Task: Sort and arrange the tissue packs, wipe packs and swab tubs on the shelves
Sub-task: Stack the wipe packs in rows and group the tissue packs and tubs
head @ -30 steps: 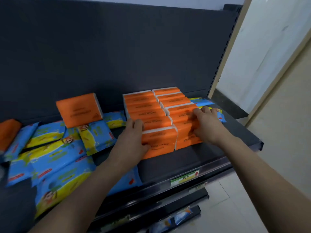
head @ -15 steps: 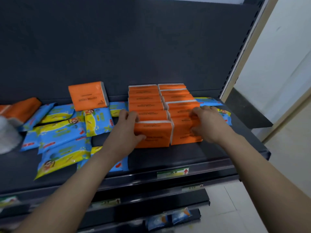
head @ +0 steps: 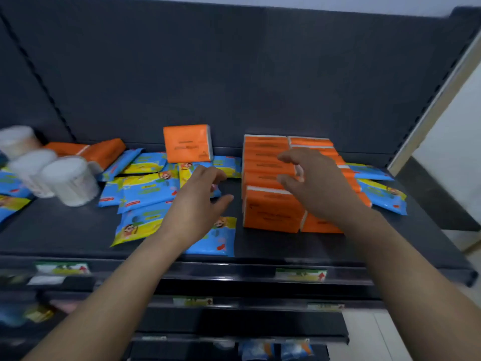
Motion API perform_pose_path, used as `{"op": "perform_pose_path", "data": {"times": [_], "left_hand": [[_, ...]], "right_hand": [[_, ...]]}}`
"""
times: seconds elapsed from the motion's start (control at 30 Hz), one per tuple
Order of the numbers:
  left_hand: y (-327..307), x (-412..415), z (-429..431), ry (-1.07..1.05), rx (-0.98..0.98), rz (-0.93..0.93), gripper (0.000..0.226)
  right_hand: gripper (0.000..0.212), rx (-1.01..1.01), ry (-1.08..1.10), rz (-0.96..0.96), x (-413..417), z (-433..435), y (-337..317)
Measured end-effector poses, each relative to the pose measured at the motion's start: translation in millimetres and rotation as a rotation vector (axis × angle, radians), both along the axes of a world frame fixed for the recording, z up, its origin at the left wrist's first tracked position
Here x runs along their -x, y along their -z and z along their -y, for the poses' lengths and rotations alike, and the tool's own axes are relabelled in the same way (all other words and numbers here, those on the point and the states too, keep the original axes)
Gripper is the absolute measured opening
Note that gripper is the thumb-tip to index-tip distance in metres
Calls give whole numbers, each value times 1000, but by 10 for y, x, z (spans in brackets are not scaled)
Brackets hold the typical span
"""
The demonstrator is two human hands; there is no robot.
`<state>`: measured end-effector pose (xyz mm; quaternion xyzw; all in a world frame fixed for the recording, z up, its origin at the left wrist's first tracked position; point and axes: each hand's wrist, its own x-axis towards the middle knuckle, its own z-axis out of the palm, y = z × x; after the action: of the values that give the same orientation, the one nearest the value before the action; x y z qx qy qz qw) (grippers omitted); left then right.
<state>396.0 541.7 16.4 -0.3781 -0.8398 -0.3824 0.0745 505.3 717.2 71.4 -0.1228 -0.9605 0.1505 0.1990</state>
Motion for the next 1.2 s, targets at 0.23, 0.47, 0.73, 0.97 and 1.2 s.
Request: {"op": "perform_pose_path", "data": {"times": [0.23,0.47,0.73,0.97,1.2], "left_hand": [[106,498,911,-128,111,95,25],[319,1008,1428,-11,500,267,64],[245,1228,1333,118,839,94,76],[210,1324,1335,189,591,270,75],[3,1258,1482,150,102,456,15]], "right_hand": [[51,8,-236,307,684,707,153],[75,88,-182,821,1072,1123,444],[85,106,-5,946,1166,1317,532],[35,111,56,808,1155,1324,422],[32,165,100,405,1179,1210,199]]}}
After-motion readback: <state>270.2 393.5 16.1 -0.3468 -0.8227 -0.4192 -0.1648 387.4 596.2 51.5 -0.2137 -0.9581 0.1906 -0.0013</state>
